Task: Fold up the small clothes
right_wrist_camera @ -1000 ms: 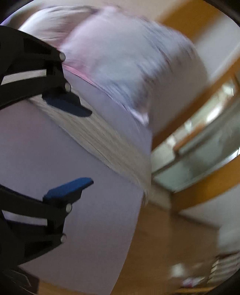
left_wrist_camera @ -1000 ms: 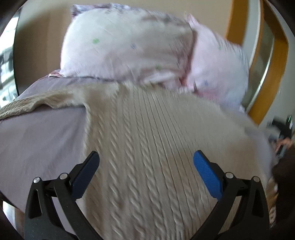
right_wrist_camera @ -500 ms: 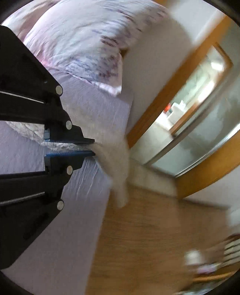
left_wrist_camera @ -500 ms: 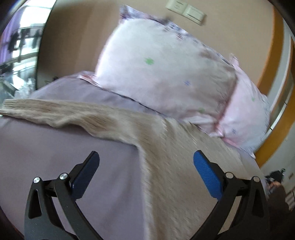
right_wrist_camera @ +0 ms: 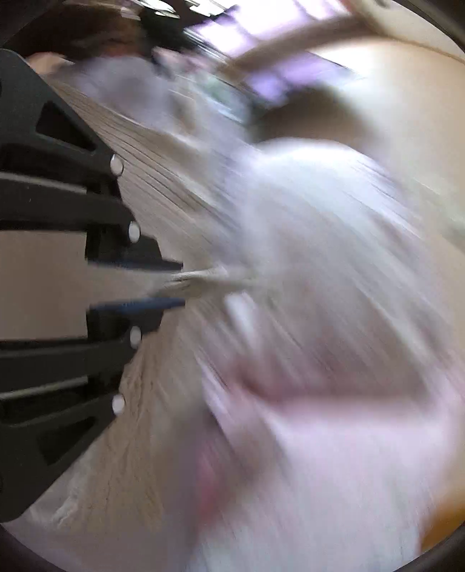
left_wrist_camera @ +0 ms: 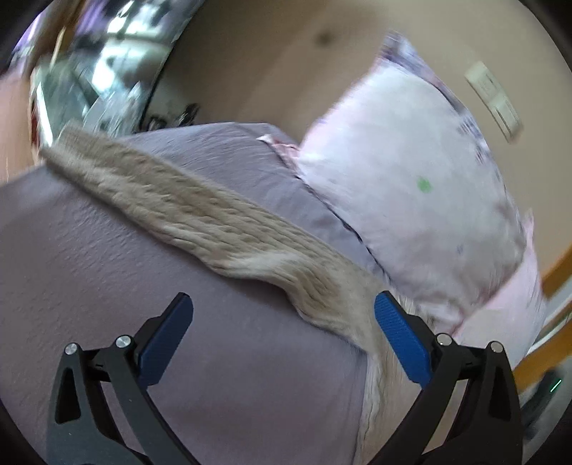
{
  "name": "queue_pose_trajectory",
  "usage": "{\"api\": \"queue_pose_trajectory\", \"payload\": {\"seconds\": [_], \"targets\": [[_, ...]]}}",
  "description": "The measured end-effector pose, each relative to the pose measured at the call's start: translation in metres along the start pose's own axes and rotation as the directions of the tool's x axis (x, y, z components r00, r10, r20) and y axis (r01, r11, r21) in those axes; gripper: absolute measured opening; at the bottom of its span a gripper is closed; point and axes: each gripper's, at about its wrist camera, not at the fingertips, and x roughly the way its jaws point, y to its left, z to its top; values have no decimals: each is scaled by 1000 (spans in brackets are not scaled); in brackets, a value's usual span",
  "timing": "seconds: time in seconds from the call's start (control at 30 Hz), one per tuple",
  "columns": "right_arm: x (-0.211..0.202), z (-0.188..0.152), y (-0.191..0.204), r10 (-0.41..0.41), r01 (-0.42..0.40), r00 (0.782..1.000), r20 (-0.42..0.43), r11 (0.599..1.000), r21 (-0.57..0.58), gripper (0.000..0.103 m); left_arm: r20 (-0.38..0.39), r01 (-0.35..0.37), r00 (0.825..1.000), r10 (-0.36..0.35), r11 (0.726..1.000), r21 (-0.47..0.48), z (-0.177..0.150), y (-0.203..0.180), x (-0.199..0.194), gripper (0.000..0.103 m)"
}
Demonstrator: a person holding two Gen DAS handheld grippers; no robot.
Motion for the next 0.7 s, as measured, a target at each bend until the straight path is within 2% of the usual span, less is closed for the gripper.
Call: {"api": "queue_pose_trajectory", "payload": {"seconds": [0.07,0.1,0.13,0.2,0.27,0.33,0.43,0.5,0.53,0.57,0.6,0.67,0.7], "targets": [[20,-8,20,59,-61,996,-72,998,-30,27,-12,5,1000,-5,998,-57,6,13,4,95],[20,-12,23,70,-72,995,-67,997,-40,32,-23,4,1000,-6,997,-83,10,19,7,92],[16,-13,21,58,-60,997,-51,997,-38,48,-30,-1,1000,-3,995,-102,13,23,9,91],[-2,-14,9,30,-30,1000,4,1000,-5,71,-27,3,1000,-7,990,-144,21,33,14,84],[-26,-17,-9,-3,1,999,51,999,41,73,-21,-4,1000,1,984,-179,29,40,17,81],[-39,-17,-36,-38,31,997,69,995,93,73,-10,-12,1000,10,973,-230,38,49,19,77],[-49,-31,-49,-64,53,995,74,988,145,73,-2,-19,1000,19,956,-294,48,60,23,68],[-53,-37,-59,-72,58,994,79,984,171,73,3,-21,1000,24,943,-333,54,69,26,50],[-57,-39,-61,-72,56,994,83,982,179,73,5,-23,1000,27,928,-373,56,77,28,43],[-59,-40,-64,-67,49,993,92,980,191,73,4,-24,1000,28,912,-410,57,85,30,23],[-58,-42,-66,-63,42,993,100,980,196,73,-9,-39,999,39,891,-453,58,94,33,8],[-69,-44,-68,-57,31,991,123,979,201,74,-11,-43,999,43,889,-457,62,95,35,8],[-75,-45,-70,-56,27,989,138,979,201,74,-9,-69,997,71,905,-419,65,86,34,7]]}}
